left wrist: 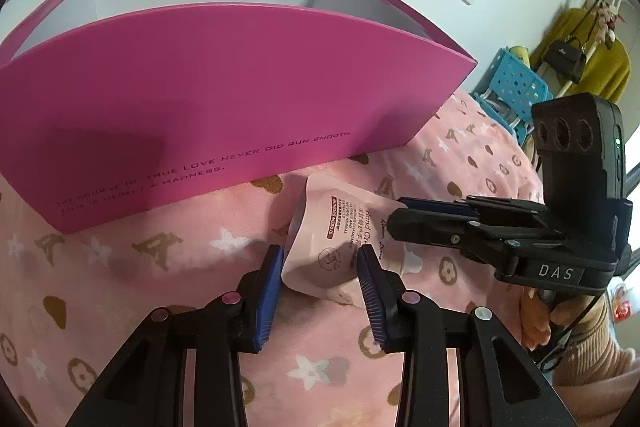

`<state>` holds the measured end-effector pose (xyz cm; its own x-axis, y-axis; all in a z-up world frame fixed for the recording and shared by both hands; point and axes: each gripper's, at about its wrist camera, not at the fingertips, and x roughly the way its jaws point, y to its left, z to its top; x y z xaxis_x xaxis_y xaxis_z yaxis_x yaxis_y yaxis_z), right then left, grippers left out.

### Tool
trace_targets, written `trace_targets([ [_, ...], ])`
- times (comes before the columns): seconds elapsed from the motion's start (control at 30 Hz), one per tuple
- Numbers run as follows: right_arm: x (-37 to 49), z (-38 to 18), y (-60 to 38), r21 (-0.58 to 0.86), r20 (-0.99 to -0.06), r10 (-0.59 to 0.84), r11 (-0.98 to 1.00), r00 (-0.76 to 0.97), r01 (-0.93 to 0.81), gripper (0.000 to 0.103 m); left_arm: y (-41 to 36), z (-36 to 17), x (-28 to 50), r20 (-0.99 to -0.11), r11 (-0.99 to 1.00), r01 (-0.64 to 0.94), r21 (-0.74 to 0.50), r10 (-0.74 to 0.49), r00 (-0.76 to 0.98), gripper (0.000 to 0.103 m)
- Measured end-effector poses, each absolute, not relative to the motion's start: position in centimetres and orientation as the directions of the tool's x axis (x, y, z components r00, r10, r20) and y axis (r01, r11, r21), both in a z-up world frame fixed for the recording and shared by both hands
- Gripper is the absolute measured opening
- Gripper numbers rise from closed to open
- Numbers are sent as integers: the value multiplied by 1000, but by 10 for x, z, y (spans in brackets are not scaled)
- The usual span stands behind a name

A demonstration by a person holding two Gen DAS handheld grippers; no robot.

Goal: Organize soft objects
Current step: 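Move the right gripper to the pink hand cream pouch and grasp it, then lift the hand cream pouch and carry it over the pink box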

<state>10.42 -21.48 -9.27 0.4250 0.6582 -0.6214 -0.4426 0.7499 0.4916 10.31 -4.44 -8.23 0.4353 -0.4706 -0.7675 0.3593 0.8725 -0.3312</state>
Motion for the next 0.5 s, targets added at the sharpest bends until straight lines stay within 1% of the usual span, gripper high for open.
trace_targets([
  [0.1,100,-89,-215,480,-619,653,754,437,-448,17,-45,-81,102,-764,871,352,-343,-477,435,38],
  [0.5,85,-70,-226,451,-593,650,757,475,-474,17,-50,-61,90,-736,864,369,-342,-491,467,38],
])
